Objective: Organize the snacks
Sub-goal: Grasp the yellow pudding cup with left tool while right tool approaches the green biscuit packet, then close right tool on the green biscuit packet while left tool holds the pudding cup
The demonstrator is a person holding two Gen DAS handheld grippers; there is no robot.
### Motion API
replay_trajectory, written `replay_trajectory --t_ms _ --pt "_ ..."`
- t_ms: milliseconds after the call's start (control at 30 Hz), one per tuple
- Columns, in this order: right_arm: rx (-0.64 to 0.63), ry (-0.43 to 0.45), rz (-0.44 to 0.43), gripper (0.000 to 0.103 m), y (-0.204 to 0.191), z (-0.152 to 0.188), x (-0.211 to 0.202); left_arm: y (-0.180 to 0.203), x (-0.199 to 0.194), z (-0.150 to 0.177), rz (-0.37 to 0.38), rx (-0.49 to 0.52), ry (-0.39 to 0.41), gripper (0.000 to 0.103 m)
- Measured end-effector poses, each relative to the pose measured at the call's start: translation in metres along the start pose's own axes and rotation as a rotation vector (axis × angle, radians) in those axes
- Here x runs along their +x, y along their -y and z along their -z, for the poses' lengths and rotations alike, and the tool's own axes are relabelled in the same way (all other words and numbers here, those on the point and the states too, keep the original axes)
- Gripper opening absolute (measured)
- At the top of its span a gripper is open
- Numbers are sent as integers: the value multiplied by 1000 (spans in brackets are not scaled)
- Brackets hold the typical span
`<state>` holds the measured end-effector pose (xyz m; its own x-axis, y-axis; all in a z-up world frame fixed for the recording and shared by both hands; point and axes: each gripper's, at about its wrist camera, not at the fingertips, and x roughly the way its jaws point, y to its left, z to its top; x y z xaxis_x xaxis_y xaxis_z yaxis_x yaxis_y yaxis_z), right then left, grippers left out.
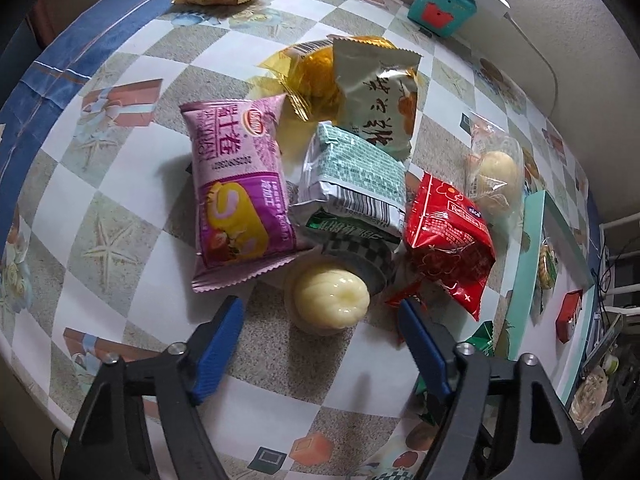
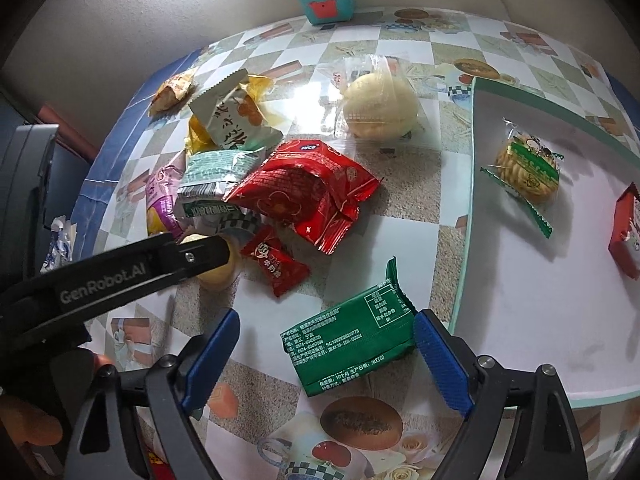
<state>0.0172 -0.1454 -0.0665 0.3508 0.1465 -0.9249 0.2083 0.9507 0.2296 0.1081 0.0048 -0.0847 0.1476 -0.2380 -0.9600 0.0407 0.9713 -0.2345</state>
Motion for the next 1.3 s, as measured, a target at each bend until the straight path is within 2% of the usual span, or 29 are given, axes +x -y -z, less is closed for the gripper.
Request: replay_trajectory --t_ms 67,133,300,400,833,1167,1300 --pt "-5 -7 -6 90 0 0 0 1 1 0 -6 3 -2 69" --pt "-9 -15 -20 90 -1 1 0 1 1 -1 -6 1 0 57" --pt "-24 -36 -57 90 -7 3 2 2 2 -3 -1 4 6 43" --pt "-43 -41 -47 90 -11 3 4 1 1 -5 5 11 9 37" --pt "-186 -51 113 89 -28 5 15 2 1 -1 -21 38 11 36" --pt "-156 -9 96 89 -19 -3 8 1 -1 -1 -23 32 8 36" --pt "-146 -17 80 89 -15 -10 12 1 0 -2 -28 33 5 36"
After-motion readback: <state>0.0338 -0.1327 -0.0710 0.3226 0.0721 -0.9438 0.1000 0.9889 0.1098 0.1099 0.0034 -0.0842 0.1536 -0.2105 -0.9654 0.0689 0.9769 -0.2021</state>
